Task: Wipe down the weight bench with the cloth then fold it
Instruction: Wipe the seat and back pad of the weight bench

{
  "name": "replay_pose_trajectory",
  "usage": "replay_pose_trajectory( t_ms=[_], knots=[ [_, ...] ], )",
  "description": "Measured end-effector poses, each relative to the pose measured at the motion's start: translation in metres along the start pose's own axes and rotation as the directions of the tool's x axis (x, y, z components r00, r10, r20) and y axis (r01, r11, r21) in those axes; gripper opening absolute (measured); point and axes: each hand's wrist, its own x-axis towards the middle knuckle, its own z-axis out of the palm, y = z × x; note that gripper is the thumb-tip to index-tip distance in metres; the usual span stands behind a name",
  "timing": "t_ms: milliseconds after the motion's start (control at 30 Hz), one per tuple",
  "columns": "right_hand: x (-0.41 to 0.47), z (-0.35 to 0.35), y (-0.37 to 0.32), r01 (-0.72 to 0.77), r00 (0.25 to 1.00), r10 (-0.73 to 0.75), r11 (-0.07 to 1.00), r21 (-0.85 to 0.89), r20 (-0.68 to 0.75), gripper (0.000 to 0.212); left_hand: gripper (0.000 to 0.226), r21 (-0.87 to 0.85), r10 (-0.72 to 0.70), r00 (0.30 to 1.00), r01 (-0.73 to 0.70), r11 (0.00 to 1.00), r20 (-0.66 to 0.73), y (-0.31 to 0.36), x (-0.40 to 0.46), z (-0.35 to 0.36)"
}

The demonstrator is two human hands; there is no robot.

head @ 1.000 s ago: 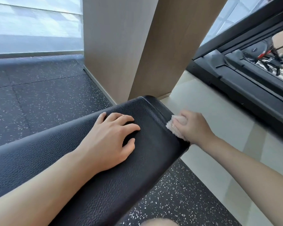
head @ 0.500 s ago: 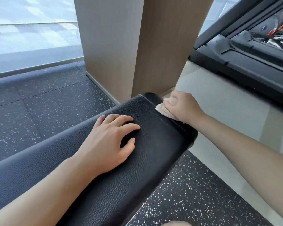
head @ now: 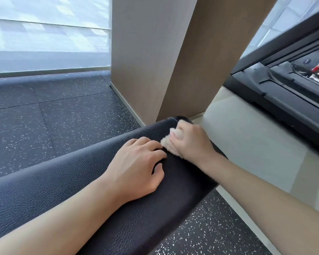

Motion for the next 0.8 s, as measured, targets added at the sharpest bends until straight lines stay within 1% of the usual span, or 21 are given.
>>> replay_pose_trajectory(
  t_ms=[67,133,233,300,400,467,567,633,700,733,800],
  knots=[
    [0.046,0.012,-0.004,-0.053,0.999,0.053,0.999,0.001,-0.007,0.028,0.029,0.005,-0.001,1.000,0.001,1.000,-0.005,0.000,0.000,0.000],
    [0.085,0.021,-0.009,-0.083,0.996,0.084,0.994,-0.067,0.014,0.023,0.030,0.007,-0.001,1.000,0.001,1.000,0.005,0.000,0.000,-0.001],
    [0.117,0.033,-0.022,-0.064,0.988,0.088,0.982,-0.180,0.128,0.018,0.031,0.016,-0.014,1.000,0.013,1.000,0.023,0.001,0.000,-0.003],
    [0.121,0.036,-0.025,-0.064,0.984,0.096,0.977,-0.205,0.150,0.016,0.032,0.013,-0.023,0.999,0.022,1.000,0.040,0.001,0.000,-0.005],
    [0.118,0.036,-0.024,-0.081,0.985,0.111,0.973,-0.216,0.129,0.018,0.035,-0.009,-0.020,0.998,0.021,1.000,0.067,0.001,-0.002,-0.010],
    [0.116,0.032,-0.027,-0.078,0.984,0.112,0.969,-0.233,0.138,0.015,0.039,-0.030,-0.010,0.996,0.013,0.999,0.092,0.000,-0.009,-0.015],
    [0.109,0.025,-0.040,-0.080,0.974,0.129,0.965,-0.248,0.188,0.010,0.045,-0.046,0.004,0.990,0.003,0.999,0.139,-0.003,-0.030,-0.027],
    [0.100,0.020,-0.057,-0.082,0.963,0.134,0.972,-0.222,0.233,0.013,0.045,-0.058,-0.007,0.988,0.016,0.998,0.154,-0.008,-0.051,-0.038],
    [0.084,0.018,-0.086,-0.034,0.949,0.085,0.985,-0.169,0.304,0.024,0.045,-0.073,-0.028,0.987,0.040,0.997,0.157,-0.016,-0.072,-0.048],
    [0.072,0.020,-0.106,0.020,0.939,0.027,0.991,-0.135,0.342,0.028,0.045,-0.078,-0.043,0.987,0.056,0.995,0.153,-0.019,-0.082,-0.051],
    [0.045,0.031,-0.150,0.130,0.913,-0.105,0.991,-0.037,0.394,0.023,0.044,-0.070,-0.071,0.988,0.081,0.994,0.139,-0.023,-0.097,-0.057]
  ],
)
